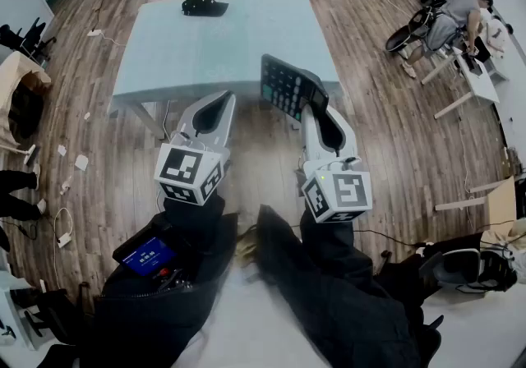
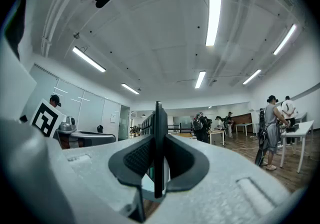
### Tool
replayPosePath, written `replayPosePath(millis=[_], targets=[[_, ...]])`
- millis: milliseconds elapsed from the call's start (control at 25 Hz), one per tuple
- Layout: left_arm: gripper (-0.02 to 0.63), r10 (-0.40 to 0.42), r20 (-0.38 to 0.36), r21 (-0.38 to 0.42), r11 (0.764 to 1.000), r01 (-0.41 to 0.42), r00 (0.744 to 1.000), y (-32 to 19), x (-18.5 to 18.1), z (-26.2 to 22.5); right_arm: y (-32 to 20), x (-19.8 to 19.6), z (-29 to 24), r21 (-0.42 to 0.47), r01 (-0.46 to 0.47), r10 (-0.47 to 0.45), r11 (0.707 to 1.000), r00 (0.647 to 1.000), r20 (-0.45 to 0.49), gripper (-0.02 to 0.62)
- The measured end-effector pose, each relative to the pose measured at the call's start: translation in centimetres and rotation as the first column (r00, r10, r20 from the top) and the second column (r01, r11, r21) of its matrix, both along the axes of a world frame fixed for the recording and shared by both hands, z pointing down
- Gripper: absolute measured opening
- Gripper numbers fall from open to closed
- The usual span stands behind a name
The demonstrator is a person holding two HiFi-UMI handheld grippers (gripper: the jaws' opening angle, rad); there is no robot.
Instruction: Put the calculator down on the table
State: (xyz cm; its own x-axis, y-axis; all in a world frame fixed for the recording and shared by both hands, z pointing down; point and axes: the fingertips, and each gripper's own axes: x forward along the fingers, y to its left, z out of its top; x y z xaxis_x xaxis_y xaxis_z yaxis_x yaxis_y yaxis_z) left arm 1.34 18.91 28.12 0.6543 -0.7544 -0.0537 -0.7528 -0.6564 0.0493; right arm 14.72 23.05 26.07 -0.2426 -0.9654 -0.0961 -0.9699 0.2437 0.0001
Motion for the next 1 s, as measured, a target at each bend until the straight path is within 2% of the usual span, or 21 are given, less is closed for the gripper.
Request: replayPosePath(millis=[560,800,1000], targets=[[-0.002,-0.014,-0.001,-0.018,1.0,0.014,1.0,-0.1,-0.6,0.7,-0.3,-0.4,0.5,-0.013,0.004,-0.004,1.0,1.0,0.001,0.057],[-0.002,-0.009,-0.003,-0.049,0.999,0.009,1.0,0.6,-1.2,1.6,0.5,-1.0,0.7,-0.024,0.034,-0.032,0.999,0.997,0.072,0.061],[-0.002,-0.013,-0.004,-0.074,0.997,0.013,1.0,1.0,-2.1,2.7,0.9,-1.8,1.7,-0.047,0.03,-0.027,0.998,0.997,0.072,0.06]])
